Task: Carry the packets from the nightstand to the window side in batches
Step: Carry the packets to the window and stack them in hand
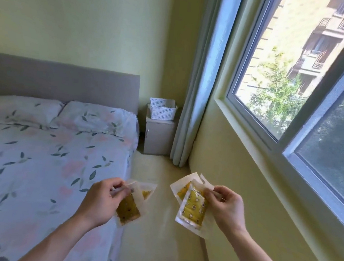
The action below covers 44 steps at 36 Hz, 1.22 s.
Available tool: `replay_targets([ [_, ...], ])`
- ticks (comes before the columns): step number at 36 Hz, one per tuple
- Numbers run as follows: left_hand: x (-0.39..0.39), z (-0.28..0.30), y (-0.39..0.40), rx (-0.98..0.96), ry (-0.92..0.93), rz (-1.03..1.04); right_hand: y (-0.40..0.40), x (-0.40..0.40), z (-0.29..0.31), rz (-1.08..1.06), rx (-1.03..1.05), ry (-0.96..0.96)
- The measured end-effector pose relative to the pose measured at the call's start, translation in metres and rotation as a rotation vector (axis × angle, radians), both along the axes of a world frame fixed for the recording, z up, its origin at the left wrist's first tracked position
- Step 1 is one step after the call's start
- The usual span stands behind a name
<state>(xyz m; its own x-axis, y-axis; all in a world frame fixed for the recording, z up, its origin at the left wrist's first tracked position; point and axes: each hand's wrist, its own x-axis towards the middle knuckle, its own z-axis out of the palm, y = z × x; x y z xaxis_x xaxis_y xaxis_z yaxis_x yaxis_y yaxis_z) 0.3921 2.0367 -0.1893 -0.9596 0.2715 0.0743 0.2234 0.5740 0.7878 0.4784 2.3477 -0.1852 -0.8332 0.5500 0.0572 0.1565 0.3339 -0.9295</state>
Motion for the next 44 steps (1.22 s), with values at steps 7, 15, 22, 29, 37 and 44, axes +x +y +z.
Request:
replay_targets([
  [7,-0.121,0.007,0.037,-0.038,-0.001,0.004,0.035,-0.121,-0.007,-0.019,-0.025,-0.007],
  [15,-0.249,0.007,0.082,-0.046,0.009,0.019,0.073,-0.256,-0.007,0.007,-0.061,0.002],
  [22,-0.379,-0.013,0.117,-0.094,0.012,0.072,0.113,-0.392,-0.016,0.049,-0.101,0.020],
  [29,-0.492,-0.011,0.148,-0.077,-0.015,0.166,0.149,-0.533,-0.024,0.094,-0.145,-0.019],
  [37,-0.618,-0.018,0.158,-0.068,-0.069,0.211,0.168,-0.684,-0.030,0.154,-0.122,-0.072],
  [44,-0.746,-0.035,0.176,-0.035,-0.126,0.196,0.183,-0.811,-0.043,0.121,-0.112,-0.075],
])
